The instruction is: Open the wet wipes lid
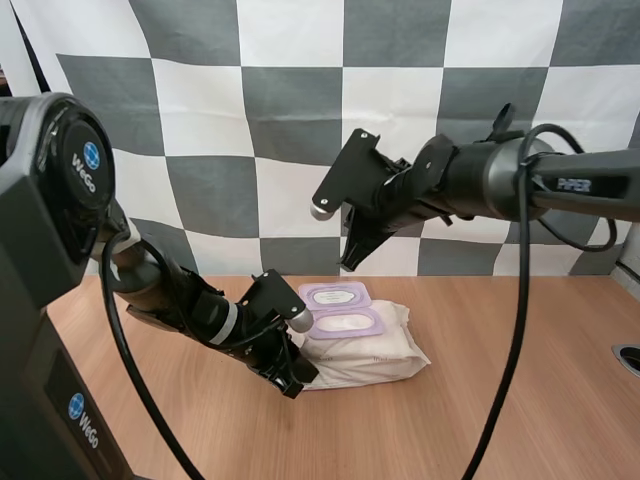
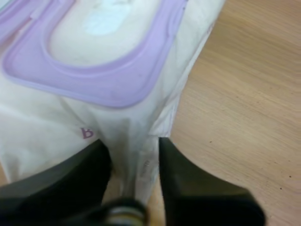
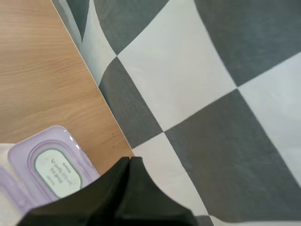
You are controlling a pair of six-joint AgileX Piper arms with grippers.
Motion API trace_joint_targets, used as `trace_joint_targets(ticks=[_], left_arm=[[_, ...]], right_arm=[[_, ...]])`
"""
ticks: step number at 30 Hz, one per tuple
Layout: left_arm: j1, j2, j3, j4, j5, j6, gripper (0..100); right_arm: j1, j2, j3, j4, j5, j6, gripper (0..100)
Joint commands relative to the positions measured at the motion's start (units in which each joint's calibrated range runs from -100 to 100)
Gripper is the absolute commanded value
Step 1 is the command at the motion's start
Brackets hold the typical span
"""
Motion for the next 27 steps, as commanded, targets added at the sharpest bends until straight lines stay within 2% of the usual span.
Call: trace_joint_targets(ticks=[1, 4, 10, 14, 18, 25, 26, 27], left_arm=[[0.0, -2.6, 0.0, 1.0, 3.6, 0.9, 100], [0.0, -6.9, 0.0, 2.8, 9.4, 0.9, 100], [0.0, -23.6, 0.0, 7.2, 18.6, -3.2, 100], [0.0, -38.4, 0.0, 10.0, 23.4, -6.6, 100], [0.0, -54.0, 0.0, 10.0, 34.7, -10.6, 100], [0.0, -81.1, -2.5, 10.9, 35.1, -20.2, 100], [0.0, -83.9, -3.5, 10.9, 35.1, -21.9, 99], [0.0, -86.9, -4.5, 10.9, 35.1, -23.5, 90]], right_arm=[[-3.2, -30.0, -0.1, -16.9, 18.9, 23.5, 0], [-4.2, -37.7, -0.1, -17.4, 22.9, 23.9, 0], [-4.3, -50.1, -0.1, -13.6, 23.5, 23.8, 0], [-4.3, -54.3, -0.1, -13.4, 24.3, 25.6, 0], [-4.3, -56.9, -0.1, -13.4, 24.3, 28.0, 0], [-4.3, -59.5, -0.1, -13.3, 24.5, 33.2, 0], [-4.3, -59.7, -0.1, -13.3, 24.5, 34.1, 0], [-4.3, -59.9, -0.1, -13.3, 24.5, 35.0, 0]])
